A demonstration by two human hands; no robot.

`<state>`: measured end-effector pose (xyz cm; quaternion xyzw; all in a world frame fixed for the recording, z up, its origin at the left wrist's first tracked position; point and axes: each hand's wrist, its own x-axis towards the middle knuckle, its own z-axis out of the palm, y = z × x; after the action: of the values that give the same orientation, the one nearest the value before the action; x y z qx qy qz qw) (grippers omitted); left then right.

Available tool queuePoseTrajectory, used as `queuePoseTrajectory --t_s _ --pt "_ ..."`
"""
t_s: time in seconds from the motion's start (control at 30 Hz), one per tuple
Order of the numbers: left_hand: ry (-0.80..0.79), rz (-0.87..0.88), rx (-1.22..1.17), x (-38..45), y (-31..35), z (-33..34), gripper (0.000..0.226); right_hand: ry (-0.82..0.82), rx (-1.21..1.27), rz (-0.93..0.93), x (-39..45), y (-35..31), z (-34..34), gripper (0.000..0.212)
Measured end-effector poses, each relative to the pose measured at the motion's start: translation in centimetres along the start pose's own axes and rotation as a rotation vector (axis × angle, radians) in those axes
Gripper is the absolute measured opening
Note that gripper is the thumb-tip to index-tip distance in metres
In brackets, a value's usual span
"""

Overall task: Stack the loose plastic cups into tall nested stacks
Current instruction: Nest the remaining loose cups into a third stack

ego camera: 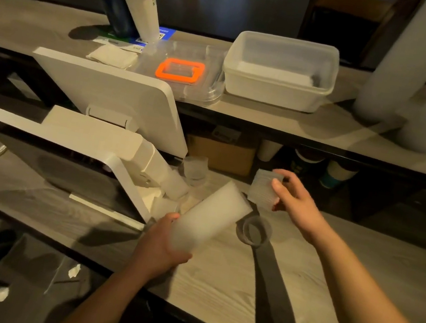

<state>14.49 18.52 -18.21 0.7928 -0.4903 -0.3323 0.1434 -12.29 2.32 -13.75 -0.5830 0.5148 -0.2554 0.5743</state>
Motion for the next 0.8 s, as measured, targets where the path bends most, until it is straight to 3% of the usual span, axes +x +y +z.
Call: queuePoseTrajectory --t_s 0.13,0.23,0.37,0.57,0.7,0.8 --pt "-0.011 0.040 0.044 0.1 0.5 -0.2 0.086 -0.100 -0.107 -0.006 -0.4 -0.4 0.5 0.056" --pt "-0.018 0.070 0.072 0.3 0.7 -0.2 0.081 -0.114 -0.163 -0.011 -0.5 -0.4 0.3 0.050" --pt "-0.034 0.109 0.099 0.6 1.0 0.0 0.084 -0.171 -0.179 -0.004 -0.8 -0.6 0.4 0.046" --pt "-0.080 0.100 0.083 1.0 2.3 0.7 0.089 -0.261 -0.105 0.059 -1.8 -0.3 2.6 0.056" --pt "-0.105 0.022 -0.028 1.1 2.0 1.1 0.088 0.008 -0.013 0.087 -0.1 2.4 2.8 0.058" --pt "-0.081 -0.037 -0.123 1.2 1.0 1.1 0.086 0.154 -0.217 0.179 1.1 6.0 3.0 0.053"
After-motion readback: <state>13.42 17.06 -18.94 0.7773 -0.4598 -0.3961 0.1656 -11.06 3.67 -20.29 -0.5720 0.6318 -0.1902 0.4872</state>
